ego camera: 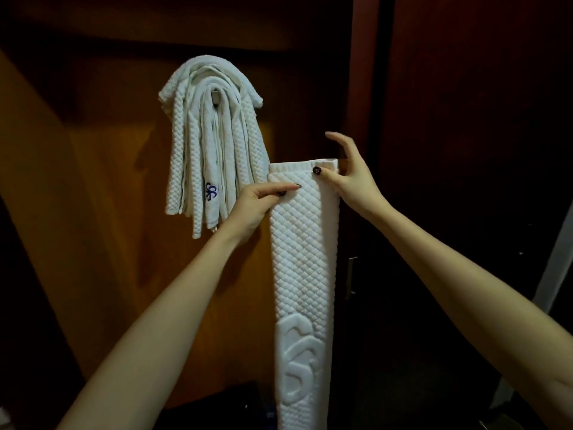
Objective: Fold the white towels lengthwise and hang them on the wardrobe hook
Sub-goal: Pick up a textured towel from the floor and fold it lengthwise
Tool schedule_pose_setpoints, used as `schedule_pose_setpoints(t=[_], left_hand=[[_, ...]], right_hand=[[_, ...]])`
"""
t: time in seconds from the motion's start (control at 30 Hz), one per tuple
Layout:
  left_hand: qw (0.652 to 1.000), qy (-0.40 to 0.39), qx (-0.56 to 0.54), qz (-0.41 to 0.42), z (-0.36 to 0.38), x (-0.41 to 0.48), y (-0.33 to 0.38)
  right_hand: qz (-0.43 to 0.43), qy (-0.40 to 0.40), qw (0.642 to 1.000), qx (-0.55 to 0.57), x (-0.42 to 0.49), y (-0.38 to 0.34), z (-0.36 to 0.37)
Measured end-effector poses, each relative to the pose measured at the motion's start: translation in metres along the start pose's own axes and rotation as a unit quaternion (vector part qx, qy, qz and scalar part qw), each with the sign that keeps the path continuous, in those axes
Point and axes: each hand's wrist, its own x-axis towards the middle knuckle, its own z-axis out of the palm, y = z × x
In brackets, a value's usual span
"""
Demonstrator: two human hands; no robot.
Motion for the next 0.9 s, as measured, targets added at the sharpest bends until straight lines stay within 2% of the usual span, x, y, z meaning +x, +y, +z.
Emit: schedule_pose_setpoints(t=[0.1, 0.23, 0.37, 0.5, 0.63, 0.8, 0.9], left_hand=[[1.000, -0.009, -0.006, -0.026, 0.012, 0.008, 0.008], [1.000, -0.017, -0.006, -0.010, 0.029, 0.015, 0.021], [1.000, 0.013, 0.005, 0.016, 0.036, 0.027, 0.037], [0.998, 0.060, 0.000, 0.028, 0.036, 0.040, 0.054], [0.992, 0.092, 0.072, 0.039, 0.036, 0.053, 0.068], [0.981, 0.104, 0.159, 0.031, 0.034, 0.062, 0.071], [0.987, 0.075, 0.145, 0.007, 0.034, 0.063, 0.069]], right_hand=[[-0.003, 0.012, 1.000, 0.025, -0.002, 0.002, -0.010], [-0.003, 0.015, 0.996, 0.084, 0.003, 0.004, -0.029], [-0.010, -0.038, 0.983, 0.177, 0.002, 0.011, -0.045], [0.003, -0.105, 0.973, 0.203, -0.009, 0.023, -0.042], [0.017, -0.180, 0.961, 0.211, -0.024, 0.045, -0.029], [0.059, -0.151, 0.945, 0.283, -0.014, 0.056, -0.031], [0.063, -0.148, 0.939, 0.304, -0.008, 0.061, -0.033]])
